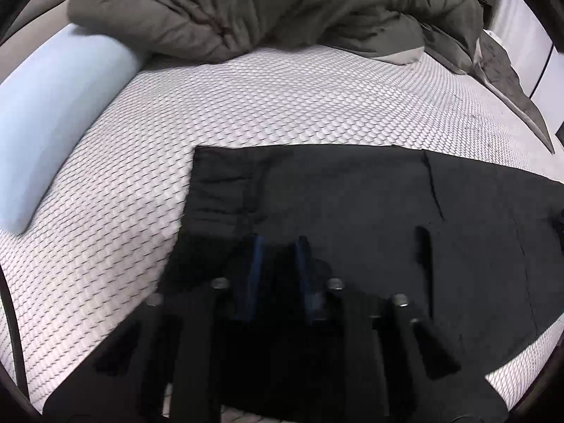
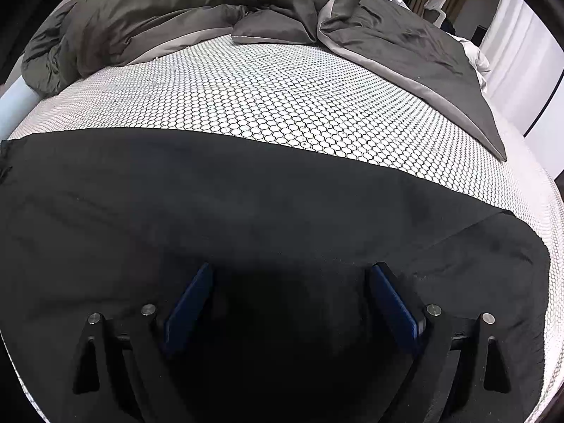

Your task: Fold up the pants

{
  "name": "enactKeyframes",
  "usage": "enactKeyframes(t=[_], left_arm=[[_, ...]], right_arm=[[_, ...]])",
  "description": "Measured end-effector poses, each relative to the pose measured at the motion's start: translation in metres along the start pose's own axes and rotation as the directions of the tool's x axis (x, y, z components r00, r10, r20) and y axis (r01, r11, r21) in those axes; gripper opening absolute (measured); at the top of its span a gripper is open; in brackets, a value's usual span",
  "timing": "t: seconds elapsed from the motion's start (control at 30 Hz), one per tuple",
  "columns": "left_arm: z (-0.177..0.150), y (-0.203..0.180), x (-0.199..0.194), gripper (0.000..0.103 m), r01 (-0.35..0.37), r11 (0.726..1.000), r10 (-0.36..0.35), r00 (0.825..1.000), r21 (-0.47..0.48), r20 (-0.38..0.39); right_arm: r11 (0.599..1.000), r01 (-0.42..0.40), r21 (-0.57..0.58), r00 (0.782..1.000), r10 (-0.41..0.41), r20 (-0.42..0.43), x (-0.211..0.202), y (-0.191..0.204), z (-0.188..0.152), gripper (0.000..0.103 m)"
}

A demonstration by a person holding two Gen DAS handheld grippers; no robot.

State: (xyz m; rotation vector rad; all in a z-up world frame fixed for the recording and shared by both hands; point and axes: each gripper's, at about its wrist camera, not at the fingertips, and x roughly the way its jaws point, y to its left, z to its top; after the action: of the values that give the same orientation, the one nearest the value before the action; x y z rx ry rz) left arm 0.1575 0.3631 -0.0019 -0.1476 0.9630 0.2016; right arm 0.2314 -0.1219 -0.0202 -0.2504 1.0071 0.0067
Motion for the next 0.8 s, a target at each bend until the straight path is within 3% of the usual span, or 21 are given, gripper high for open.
enactKeyframes(t=[0.1, 0.2, 0.3, 0.4, 0.47, 0.6, 0.63, 0.67, 0.73, 0.8], left_arm=[[-0.003, -0.007, -0.017, 0.017, -0.024, 0.999, 0.023, 1.0, 0.024, 0.02], [-0.019, -0.036, -0.04, 0.027, 0.044, 0.993, -0.051, 0.997, 0.11, 0.059], [-0.036, -0.051, -0.026, 0.032, 0.009, 0.979, -0.011, 1.0, 0.205, 0.006], [-0.038, -0.02, -0.021, 0.031, 0.033, 0.995, -0.035, 0.999, 0.095, 0.023], [-0.039, 0.0, -0.027, 0.018, 0.046, 0.999, -0.046, 0.999, 0.01, 0.029], [-0.042, -0.018, -0.048, 0.02, 0.025, 0.999, -0.026, 0.998, 0.02, 0.056], [-0.045, -0.034, -0.056, 0.026, 0.075, 0.996, -0.078, 0.994, 0.045, 0.077], [-0.048, -0.05, -0.06, 0.039, 0.117, 0.991, -0.123, 0.989, 0.071, 0.081], [-0.052, -0.079, -0.061, 0.052, 0.145, 0.983, -0.155, 0.985, 0.111, 0.08], [-0.056, -0.106, -0.051, 0.052, 0.17, 0.973, -0.18, 0.982, 0.158, 0.049]], right_arm=[[1.0, -0.006, -0.004, 1.0, 0.006, 0.006, 0.0, -0.001, 0.001, 0.091], [1.0, -0.014, -0.005, 1.0, 0.014, 0.017, -0.007, 0.001, 0.0, 0.091], [0.999, -0.041, -0.03, 0.998, 0.043, 0.047, -0.015, 0.009, 0.0, 0.091], [0.998, -0.036, -0.061, 0.999, 0.038, 0.036, -0.013, 0.017, -0.002, 0.091], [0.998, -0.013, -0.062, 1.0, 0.014, 0.022, -0.009, 0.016, -0.006, 0.091], [0.999, -0.014, -0.046, 0.999, 0.016, 0.028, -0.014, 0.012, -0.006, 0.091], [0.999, -0.02, -0.05, 0.999, 0.022, 0.035, -0.018, 0.015, -0.006, 0.091], [0.998, -0.034, -0.056, 0.998, 0.036, 0.048, -0.023, 0.018, -0.007, 0.091], [0.992, -0.089, -0.086, 0.992, 0.096, 0.086, -0.038, 0.032, -0.008, 0.091], [0.986, -0.117, -0.118, 0.985, 0.131, 0.111, -0.047, 0.046, -0.009, 0.091]])
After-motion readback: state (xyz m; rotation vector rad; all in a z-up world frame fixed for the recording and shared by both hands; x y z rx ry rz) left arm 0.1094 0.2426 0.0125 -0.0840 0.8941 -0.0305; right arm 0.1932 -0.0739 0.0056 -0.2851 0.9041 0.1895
